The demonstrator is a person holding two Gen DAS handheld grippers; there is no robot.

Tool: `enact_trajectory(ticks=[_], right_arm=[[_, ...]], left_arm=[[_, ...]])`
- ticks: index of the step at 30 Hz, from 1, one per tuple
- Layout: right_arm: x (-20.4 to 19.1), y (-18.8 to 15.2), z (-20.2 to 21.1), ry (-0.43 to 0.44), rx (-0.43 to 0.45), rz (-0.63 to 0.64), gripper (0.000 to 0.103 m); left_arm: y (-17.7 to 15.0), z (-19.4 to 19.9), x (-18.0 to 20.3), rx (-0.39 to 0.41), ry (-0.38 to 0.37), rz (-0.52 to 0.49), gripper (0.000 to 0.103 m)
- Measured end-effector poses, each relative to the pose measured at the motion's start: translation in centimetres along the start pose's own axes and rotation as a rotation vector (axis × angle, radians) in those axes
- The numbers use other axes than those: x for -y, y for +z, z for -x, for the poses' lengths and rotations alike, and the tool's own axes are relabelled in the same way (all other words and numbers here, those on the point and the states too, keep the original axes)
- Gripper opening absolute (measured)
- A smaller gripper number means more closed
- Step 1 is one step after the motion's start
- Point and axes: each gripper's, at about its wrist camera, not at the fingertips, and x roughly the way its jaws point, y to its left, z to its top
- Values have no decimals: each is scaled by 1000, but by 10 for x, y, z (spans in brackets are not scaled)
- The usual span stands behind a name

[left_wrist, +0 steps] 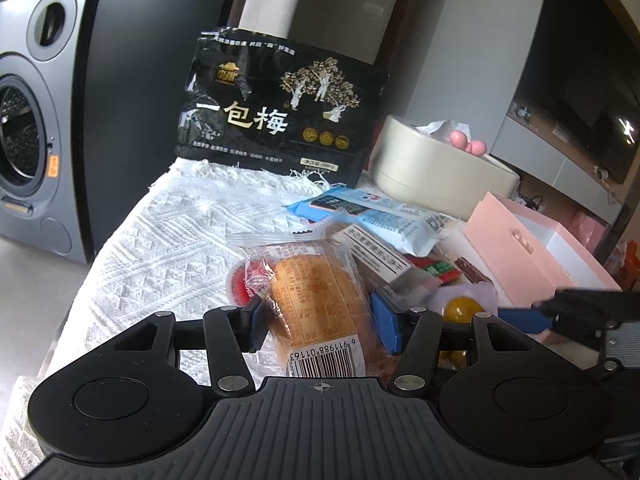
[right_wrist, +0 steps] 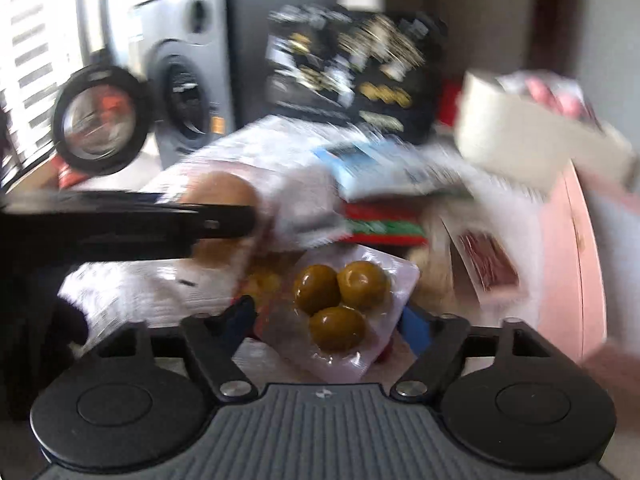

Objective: Organize snacks
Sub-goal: 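Reach the left tool to the bagged bread roll and grasp it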

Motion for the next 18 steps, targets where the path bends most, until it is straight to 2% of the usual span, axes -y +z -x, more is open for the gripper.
enact_trajectory(ticks=[2,6,7,9,11,14,16,17,18], right_arm=[[-5,-1,2,-19,17,60,64],[0,2,1,-7,8,8,64],[1,3,-1,-5,1,-14,65],[5,5,-10,-3,-33,-54,80],[-2,5,-17,-31,-43,-52,84],[-11,7,-15,-52,-11,-43,83],[-10,7,-9,-25,9,-47,68],[-8,8,-4,-2,14,-44,54],[-6,8,2,20,25,-46,48]], left_arm=[[0,0,1,-1,-1,-5,59],[-1,1,-1,0,-14,8,58],[-1,2,-1,0,-13,8,58],[-1,3,1,2,-5,2,58],[-1,4,1,6,3,7,57],[1,10,-9,11,-11,78,56],[3,18,-19,23,-36,141,55],[4,24,-22,39,-57,166,55],[5,31,-25,58,-72,184,55]])
